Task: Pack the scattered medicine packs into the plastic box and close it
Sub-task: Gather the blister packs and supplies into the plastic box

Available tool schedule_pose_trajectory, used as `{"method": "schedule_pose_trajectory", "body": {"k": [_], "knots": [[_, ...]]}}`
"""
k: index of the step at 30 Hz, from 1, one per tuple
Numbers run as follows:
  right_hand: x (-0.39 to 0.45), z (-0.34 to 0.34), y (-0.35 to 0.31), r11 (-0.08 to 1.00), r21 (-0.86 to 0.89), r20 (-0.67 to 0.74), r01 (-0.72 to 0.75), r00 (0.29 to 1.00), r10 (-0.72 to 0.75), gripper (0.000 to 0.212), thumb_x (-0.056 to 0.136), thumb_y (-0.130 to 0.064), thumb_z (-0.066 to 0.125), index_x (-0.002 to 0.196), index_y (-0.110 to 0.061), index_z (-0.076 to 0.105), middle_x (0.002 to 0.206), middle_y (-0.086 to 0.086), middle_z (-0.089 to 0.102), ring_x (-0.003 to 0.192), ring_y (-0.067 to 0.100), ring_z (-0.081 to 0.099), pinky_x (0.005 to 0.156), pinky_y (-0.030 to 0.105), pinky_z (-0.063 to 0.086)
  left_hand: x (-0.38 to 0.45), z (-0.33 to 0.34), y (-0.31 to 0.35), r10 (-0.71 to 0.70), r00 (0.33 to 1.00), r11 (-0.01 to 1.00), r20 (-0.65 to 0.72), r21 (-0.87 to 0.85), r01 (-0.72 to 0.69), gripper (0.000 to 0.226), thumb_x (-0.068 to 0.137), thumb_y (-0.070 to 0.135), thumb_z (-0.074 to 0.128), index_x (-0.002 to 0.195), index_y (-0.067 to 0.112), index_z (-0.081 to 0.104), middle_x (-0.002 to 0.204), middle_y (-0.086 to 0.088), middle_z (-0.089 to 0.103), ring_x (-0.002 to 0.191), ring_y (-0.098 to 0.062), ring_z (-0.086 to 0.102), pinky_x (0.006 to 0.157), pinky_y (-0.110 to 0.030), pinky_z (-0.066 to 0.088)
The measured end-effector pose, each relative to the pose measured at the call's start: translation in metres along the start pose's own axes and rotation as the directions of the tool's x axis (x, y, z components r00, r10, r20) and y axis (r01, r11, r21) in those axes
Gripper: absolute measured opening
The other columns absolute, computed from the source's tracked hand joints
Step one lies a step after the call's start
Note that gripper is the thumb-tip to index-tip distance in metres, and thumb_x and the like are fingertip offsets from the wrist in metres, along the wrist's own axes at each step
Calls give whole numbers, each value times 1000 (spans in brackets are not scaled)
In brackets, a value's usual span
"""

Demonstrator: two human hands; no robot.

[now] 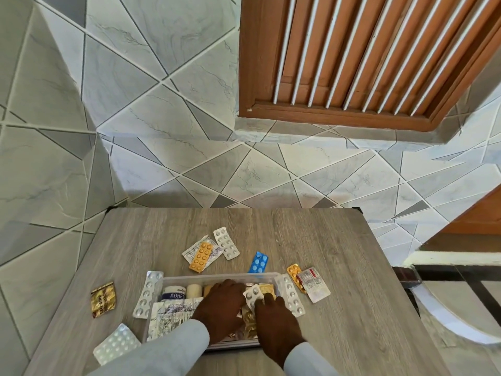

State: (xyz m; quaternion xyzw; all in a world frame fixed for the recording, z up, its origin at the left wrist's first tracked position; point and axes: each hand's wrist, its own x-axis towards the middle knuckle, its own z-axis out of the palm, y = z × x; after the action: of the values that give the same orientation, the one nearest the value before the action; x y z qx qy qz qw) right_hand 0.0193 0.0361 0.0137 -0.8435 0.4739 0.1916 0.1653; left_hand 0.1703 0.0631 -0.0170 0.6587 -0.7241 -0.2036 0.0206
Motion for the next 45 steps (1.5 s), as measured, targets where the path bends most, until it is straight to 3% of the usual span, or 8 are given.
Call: {"method": "schedule_pose_trajectory", "body": {"k": [6, 9, 11, 13, 16, 23, 32, 45], "knots": [[12, -8, 25, 970, 240, -286, 30, 957, 41, 32, 96, -22, 44, 127, -18, 53, 130, 7, 52, 117, 24, 51, 94, 35, 45, 4, -11, -5, -11, 967, 996, -255, -88, -12, 41, 85, 49, 35, 95, 22, 63, 104, 3, 62, 104, -16, 51, 94, -32, 42], [24, -22, 70, 891, 452, -413, -33, 878, 242, 26, 93, -17, 48, 115, -14, 61, 114, 9, 61, 105, 26, 58, 87, 31, 45, 21, -25, -5, -89, 931, 979, -355, -203, 16, 30, 86, 44, 43, 90, 22, 63, 94, 3, 62, 94, -15, 52, 85, -31, 43], [33, -26, 103, 817, 554, -333, -159, 857, 393, 29, 89, -24, 58, 117, -13, 59, 117, 12, 60, 108, 29, 57, 89, 34, 46, 37, -33, -7, -183, 911, 952, -369, -298, 71, 22, 86, 39, 48, 88, 22, 63, 92, 2, 62, 92, -17, 54, 84, -35, 45], [41, -21, 130, 752, 564, -158, -341, 849, 504, 59, 82, -39, 69, 131, -14, 47, 129, 14, 52, 120, 34, 49, 96, 43, 46, 56, -38, -13, -324, 882, 903, -342, -390, 180, 17, 85, 34, 56, 94, 21, 63, 98, -2, 62, 97, -21, 56, 86, -36, 46], [52, -10, 148, 652, 577, 59, -492, 821, 567, 103, 64, -61, 75, 143, -19, 26, 142, 16, 37, 130, 40, 37, 101, 50, 41, 80, -44, -28, -579, 796, 773, -176, -428, 468, 45, 78, 41, 66, 118, 24, 54, 120, -9, 55, 114, -29, 53, 95, -41, 45], [78, 3, 131, 743, 440, 41, -505, 837, 545, 119, 44, -81, 69, 140, -29, 22, 138, 8, 41, 126, 35, 39, 98, 50, 39, 107, -46, -77, -809, 584, 547, 71, -271, 792, 108, 62, 74, 64, 147, 30, 13, 155, -16, 22, 142, -40, 19, 111, -59, 21], [97, 2, 111, 697, 526, 94, -487, 848, 522, 91, 55, -57, 81, 123, -21, 32, 128, 9, 45, 119, 35, 44, 95, 50, 41, 126, -24, -67, -813, 582, 573, 22, -141, 807, 91, 64, 72, 64, 135, 25, 30, 140, -12, 39, 128, -37, 37, 106, -54, 32], [86, 11, 111, 710, 506, 58, -489, 841, 538, 97, 53, -69, 74, 127, -22, 33, 126, 5, 55, 119, 31, 46, 96, 46, 39, 138, -19, -69, -718, 696, 624, 4, -441, 645, 48, 70, 40, 76, 108, 20, 54, 117, -7, 63, 106, -32, 60, 87, -39, 48]]}}
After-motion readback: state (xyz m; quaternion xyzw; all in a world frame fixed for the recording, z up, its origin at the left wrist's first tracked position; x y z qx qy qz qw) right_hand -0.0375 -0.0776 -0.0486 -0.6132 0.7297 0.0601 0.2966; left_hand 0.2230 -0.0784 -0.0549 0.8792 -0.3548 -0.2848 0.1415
